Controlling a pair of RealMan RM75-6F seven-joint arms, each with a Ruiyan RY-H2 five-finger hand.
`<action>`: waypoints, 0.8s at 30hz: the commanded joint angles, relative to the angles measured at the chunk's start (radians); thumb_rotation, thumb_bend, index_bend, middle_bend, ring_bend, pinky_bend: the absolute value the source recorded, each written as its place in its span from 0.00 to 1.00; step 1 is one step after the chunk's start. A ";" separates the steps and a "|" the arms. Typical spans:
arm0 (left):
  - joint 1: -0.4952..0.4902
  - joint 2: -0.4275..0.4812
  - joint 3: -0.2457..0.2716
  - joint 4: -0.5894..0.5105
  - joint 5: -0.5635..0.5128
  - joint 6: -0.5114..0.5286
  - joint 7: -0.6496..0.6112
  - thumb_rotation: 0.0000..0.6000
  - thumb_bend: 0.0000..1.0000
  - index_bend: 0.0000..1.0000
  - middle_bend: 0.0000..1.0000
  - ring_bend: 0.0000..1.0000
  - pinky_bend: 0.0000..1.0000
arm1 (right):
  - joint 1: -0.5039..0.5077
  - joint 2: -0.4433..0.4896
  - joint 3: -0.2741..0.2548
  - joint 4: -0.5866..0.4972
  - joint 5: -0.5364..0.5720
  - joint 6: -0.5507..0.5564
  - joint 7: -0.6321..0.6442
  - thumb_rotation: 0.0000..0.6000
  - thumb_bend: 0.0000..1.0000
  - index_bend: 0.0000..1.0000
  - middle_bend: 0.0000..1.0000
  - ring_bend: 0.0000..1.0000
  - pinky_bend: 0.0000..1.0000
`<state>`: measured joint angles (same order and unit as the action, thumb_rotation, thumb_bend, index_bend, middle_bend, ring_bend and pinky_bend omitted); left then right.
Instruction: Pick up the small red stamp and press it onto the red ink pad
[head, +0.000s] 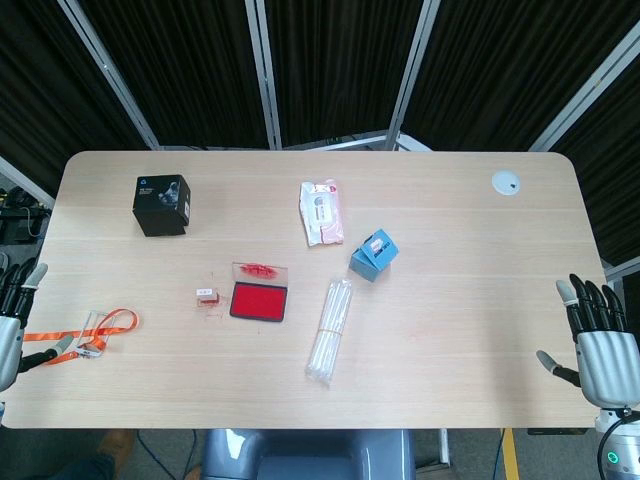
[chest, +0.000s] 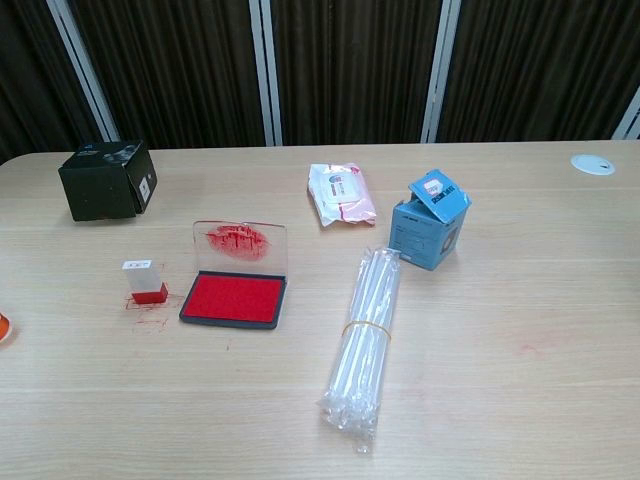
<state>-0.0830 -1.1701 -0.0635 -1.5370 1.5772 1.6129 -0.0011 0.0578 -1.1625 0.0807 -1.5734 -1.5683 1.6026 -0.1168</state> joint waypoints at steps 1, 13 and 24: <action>0.001 0.001 0.001 -0.001 -0.001 -0.001 0.003 1.00 0.00 0.00 0.00 0.00 0.00 | 0.000 -0.001 0.000 0.002 0.001 -0.002 0.001 1.00 0.00 0.00 0.00 0.00 0.00; -0.051 0.011 -0.006 -0.053 -0.058 -0.132 0.018 1.00 0.00 0.06 0.00 0.76 0.75 | 0.002 0.012 0.009 -0.011 0.007 -0.005 0.017 1.00 0.00 0.00 0.00 0.00 0.00; -0.299 -0.140 -0.134 -0.100 -0.348 -0.500 0.264 1.00 0.01 0.19 0.07 0.83 0.82 | 0.014 0.017 0.021 0.001 0.062 -0.055 0.013 1.00 0.00 0.00 0.00 0.00 0.00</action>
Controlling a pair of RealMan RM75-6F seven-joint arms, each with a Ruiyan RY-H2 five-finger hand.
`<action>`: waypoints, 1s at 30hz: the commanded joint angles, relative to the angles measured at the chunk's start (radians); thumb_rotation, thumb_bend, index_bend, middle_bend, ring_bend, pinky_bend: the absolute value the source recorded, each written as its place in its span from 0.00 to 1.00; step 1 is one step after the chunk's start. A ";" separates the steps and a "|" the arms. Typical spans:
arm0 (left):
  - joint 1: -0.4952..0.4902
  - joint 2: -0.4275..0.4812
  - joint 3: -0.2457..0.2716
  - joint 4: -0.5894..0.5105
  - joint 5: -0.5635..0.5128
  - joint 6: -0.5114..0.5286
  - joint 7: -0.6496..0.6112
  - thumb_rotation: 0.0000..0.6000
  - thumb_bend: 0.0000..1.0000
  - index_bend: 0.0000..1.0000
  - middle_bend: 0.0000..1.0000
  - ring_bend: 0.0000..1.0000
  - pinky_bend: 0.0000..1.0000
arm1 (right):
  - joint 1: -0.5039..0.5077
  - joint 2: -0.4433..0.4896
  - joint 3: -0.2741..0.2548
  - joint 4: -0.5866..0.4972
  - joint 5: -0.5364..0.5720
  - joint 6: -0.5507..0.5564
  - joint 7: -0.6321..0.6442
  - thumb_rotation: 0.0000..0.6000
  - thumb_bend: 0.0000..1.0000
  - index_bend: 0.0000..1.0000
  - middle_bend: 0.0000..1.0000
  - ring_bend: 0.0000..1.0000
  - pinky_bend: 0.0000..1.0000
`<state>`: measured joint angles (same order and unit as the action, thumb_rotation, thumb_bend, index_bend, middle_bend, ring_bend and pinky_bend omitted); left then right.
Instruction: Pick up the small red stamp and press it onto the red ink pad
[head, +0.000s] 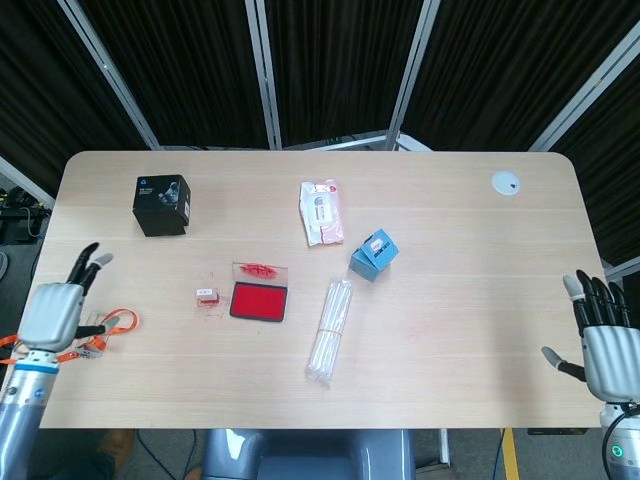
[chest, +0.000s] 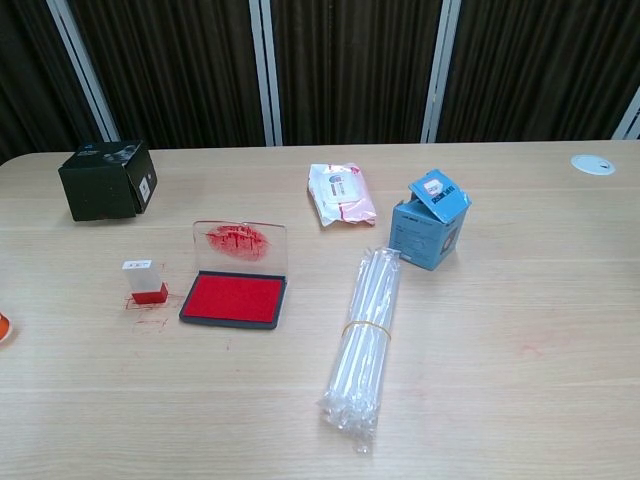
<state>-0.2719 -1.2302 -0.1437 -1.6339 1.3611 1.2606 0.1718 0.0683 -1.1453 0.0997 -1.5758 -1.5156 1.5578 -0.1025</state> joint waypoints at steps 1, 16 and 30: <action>-0.124 -0.094 -0.056 0.005 -0.146 -0.164 0.101 1.00 0.02 0.21 0.09 0.83 0.82 | 0.004 0.000 0.002 0.005 0.013 -0.013 -0.002 1.00 0.00 0.00 0.00 0.00 0.00; -0.220 -0.326 -0.063 0.242 -0.214 -0.235 0.028 1.00 0.24 0.37 0.31 0.89 0.88 | 0.018 -0.014 0.008 0.034 0.062 -0.065 -0.015 1.00 0.00 0.00 0.00 0.00 0.00; -0.256 -0.411 -0.047 0.328 -0.202 -0.244 0.023 1.00 0.24 0.45 0.41 0.89 0.88 | 0.024 -0.021 0.011 0.048 0.080 -0.083 -0.012 1.00 0.00 0.00 0.00 0.00 0.00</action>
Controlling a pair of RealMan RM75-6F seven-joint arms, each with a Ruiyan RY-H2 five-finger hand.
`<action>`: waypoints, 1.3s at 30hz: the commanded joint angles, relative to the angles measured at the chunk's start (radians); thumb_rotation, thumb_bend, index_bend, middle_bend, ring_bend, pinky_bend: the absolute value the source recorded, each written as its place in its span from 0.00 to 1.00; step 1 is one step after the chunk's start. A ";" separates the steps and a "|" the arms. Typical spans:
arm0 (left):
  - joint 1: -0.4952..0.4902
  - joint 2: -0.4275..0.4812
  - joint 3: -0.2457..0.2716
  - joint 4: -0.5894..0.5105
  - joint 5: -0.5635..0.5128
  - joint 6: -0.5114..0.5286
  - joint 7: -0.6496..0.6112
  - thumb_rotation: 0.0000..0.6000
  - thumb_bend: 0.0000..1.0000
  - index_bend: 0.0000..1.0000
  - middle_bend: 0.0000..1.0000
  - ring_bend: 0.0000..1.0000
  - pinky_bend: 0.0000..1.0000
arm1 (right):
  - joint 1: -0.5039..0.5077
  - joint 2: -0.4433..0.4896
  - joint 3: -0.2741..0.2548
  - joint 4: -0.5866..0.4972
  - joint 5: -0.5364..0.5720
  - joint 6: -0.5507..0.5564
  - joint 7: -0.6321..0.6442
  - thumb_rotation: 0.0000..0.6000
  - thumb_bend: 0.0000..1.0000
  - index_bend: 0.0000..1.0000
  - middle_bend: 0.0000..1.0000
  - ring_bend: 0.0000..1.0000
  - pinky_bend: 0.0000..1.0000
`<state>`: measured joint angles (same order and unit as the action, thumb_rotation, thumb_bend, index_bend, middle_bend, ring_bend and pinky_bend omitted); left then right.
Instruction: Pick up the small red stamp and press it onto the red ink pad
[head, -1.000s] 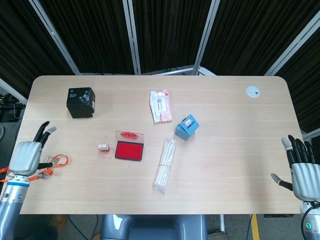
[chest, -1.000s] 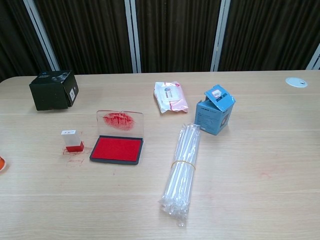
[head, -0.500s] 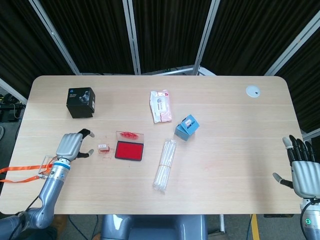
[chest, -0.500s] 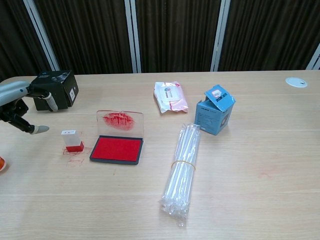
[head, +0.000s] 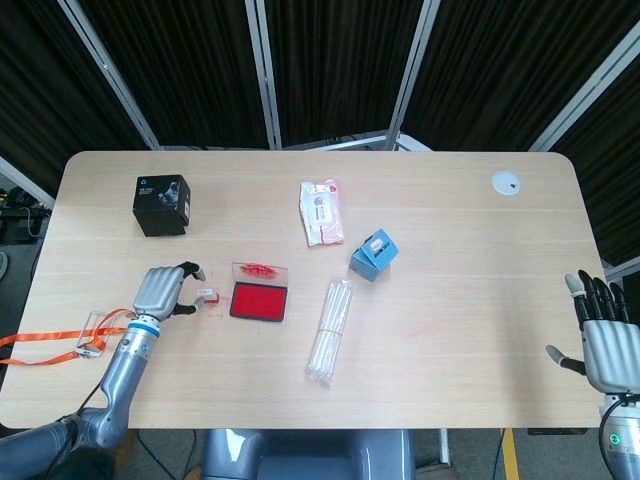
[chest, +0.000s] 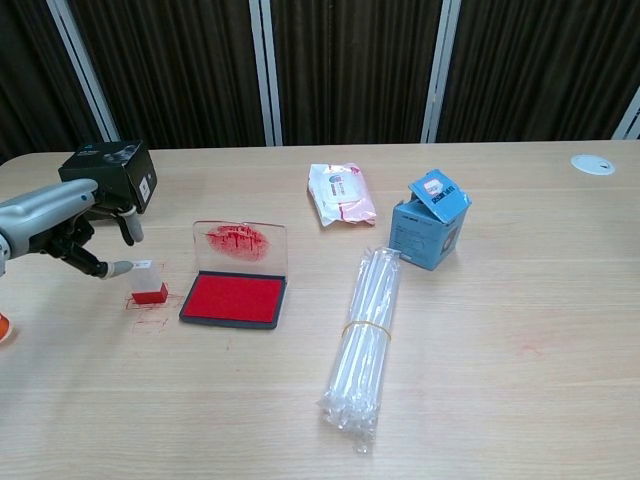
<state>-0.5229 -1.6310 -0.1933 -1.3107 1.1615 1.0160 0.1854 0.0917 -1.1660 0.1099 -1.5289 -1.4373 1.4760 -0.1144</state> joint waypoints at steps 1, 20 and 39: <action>-0.006 -0.015 0.003 0.006 -0.006 0.002 0.016 1.00 0.24 0.45 0.41 0.89 0.88 | 0.001 0.000 0.001 0.001 0.002 -0.002 0.000 1.00 0.00 0.00 0.00 0.00 0.00; -0.026 -0.079 -0.016 0.051 -0.117 0.015 0.142 1.00 0.26 0.46 0.44 0.89 0.88 | 0.004 0.000 0.003 0.004 0.013 -0.011 0.004 1.00 0.00 0.00 0.00 0.00 0.00; -0.049 -0.119 -0.012 0.102 -0.121 -0.003 0.138 1.00 0.30 0.48 0.46 0.88 0.88 | 0.010 -0.006 0.009 0.025 0.032 -0.025 0.016 1.00 0.00 0.00 0.00 0.00 0.00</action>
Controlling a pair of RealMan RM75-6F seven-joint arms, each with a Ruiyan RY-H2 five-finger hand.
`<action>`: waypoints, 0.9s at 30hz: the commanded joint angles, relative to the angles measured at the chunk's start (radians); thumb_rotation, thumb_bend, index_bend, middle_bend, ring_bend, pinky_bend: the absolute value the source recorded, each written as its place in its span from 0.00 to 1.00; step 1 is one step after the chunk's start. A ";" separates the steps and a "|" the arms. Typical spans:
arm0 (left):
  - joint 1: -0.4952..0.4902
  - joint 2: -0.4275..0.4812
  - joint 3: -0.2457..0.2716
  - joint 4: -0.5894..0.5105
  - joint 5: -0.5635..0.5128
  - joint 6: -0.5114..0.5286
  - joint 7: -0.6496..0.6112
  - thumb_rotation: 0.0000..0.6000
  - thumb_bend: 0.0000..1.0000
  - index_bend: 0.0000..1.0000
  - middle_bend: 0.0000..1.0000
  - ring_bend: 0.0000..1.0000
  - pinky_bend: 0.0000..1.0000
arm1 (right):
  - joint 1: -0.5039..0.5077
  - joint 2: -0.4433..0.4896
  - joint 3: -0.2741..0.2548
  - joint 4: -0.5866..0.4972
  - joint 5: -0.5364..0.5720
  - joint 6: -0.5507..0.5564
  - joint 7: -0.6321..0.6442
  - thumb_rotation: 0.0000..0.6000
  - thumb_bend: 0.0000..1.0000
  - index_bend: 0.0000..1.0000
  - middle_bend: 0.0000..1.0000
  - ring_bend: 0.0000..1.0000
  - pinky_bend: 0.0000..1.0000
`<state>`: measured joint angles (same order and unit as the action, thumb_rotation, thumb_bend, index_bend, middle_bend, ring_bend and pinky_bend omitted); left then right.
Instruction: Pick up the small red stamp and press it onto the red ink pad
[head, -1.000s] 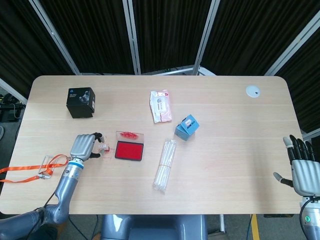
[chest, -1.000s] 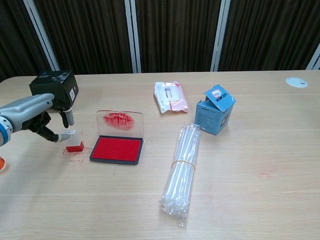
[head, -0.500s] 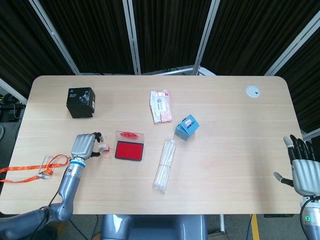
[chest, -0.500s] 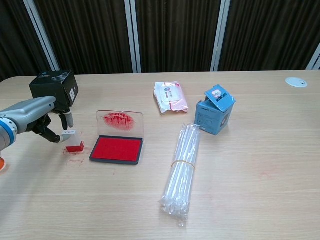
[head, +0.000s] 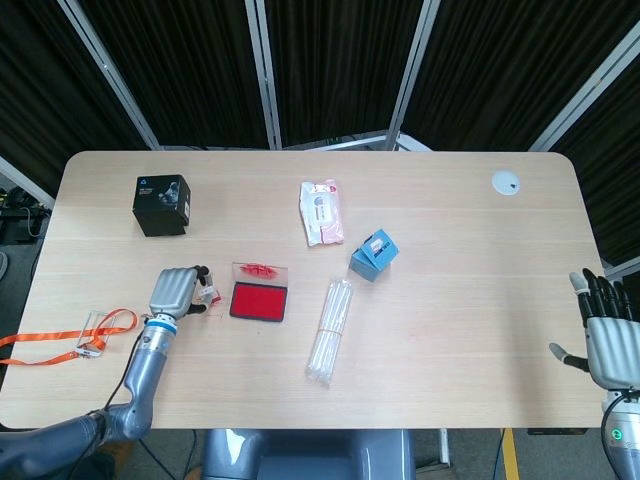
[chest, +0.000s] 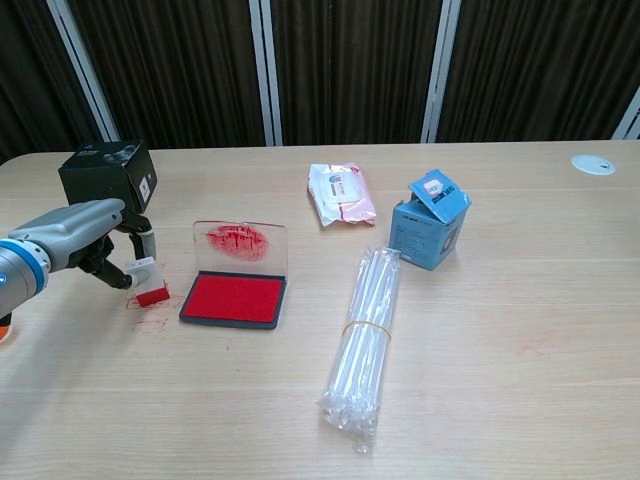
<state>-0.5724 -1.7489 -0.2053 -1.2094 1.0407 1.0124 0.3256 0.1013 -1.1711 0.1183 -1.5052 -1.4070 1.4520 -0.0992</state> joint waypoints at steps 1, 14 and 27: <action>0.001 -0.001 0.000 0.001 -0.001 0.003 -0.004 1.00 0.30 0.48 0.46 0.88 0.88 | 0.001 -0.002 0.001 0.003 0.003 -0.002 0.001 1.00 0.00 0.00 0.00 0.00 0.00; 0.009 0.000 -0.015 -0.024 -0.042 0.008 -0.003 1.00 0.30 0.47 0.50 0.88 0.88 | 0.002 -0.004 0.002 0.005 0.010 -0.006 0.000 1.00 0.00 0.00 0.00 0.00 0.00; 0.003 -0.004 -0.021 -0.031 -0.064 0.013 0.013 1.00 0.37 0.54 0.55 0.89 0.88 | 0.004 -0.002 0.004 0.005 0.021 -0.014 -0.001 1.00 0.00 0.00 0.00 0.00 0.00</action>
<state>-0.5686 -1.7529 -0.2260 -1.2403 0.9749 1.0243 0.3385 0.1055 -1.1736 0.1224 -1.5006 -1.3859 1.4385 -0.0998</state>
